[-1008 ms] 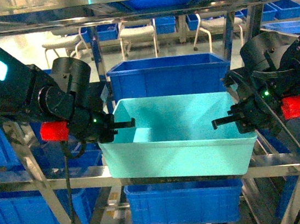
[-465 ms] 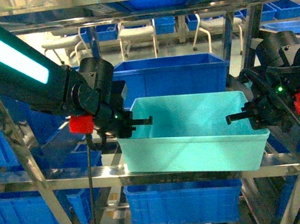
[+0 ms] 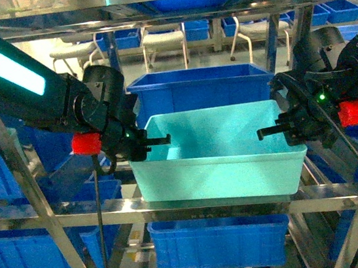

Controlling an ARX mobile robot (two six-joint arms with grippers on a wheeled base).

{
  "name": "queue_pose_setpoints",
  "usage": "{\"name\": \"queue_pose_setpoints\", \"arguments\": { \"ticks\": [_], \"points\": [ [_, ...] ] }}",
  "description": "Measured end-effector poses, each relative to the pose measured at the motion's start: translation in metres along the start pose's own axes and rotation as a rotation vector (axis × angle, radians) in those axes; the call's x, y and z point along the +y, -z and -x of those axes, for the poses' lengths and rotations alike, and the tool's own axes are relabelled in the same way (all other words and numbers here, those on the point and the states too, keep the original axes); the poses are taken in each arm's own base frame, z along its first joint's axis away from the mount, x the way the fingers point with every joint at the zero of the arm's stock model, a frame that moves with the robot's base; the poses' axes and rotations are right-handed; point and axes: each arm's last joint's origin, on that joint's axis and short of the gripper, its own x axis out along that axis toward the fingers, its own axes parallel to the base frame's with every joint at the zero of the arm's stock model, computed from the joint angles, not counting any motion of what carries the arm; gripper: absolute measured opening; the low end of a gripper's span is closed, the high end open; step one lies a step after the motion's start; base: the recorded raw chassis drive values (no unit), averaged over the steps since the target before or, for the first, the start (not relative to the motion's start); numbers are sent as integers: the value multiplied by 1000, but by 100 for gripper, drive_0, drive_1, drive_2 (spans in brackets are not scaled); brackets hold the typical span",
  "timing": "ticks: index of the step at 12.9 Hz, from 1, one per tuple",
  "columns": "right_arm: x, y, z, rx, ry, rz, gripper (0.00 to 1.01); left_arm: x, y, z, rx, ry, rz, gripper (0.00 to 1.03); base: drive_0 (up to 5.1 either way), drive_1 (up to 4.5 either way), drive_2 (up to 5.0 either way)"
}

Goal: Organize blue bins on left shelf correctly

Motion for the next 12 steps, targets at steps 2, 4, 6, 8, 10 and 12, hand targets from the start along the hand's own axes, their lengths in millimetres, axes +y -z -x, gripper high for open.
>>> {"name": "queue_pose_setpoints", "arguments": {
  "ticks": [2, 4, 6, 8, 10, 12],
  "points": [
    [10, 1, -4, 26, -70, 48, 15, 12, 1, 0, 9, -35, 10, 15, 0, 0, 0],
    [17, 1, -4, 24, -98, 98, 37, 13, -1, 0, 2, -40, 4, 36, 0, 0, 0],
    [20, -1, -3, 10, -106, 120, 70, 11, -2, 0, -9, -36, -8, 69, 0, 0, 0],
    [20, 2, 1, -84, -97, 128, 99, 10, 1, 21, -99, -45, -6, 98, 0, 0, 0],
    [21, 5, 22, -151, -93, 144, 98, 17, -7, 65, -200, -57, 10, 98, 0, 0, 0],
    [34, 9, 52, -152, -115, 162, 98, 21, 5, 113, -194, -65, 38, 98, 0, 0, 0]
  ]
}}
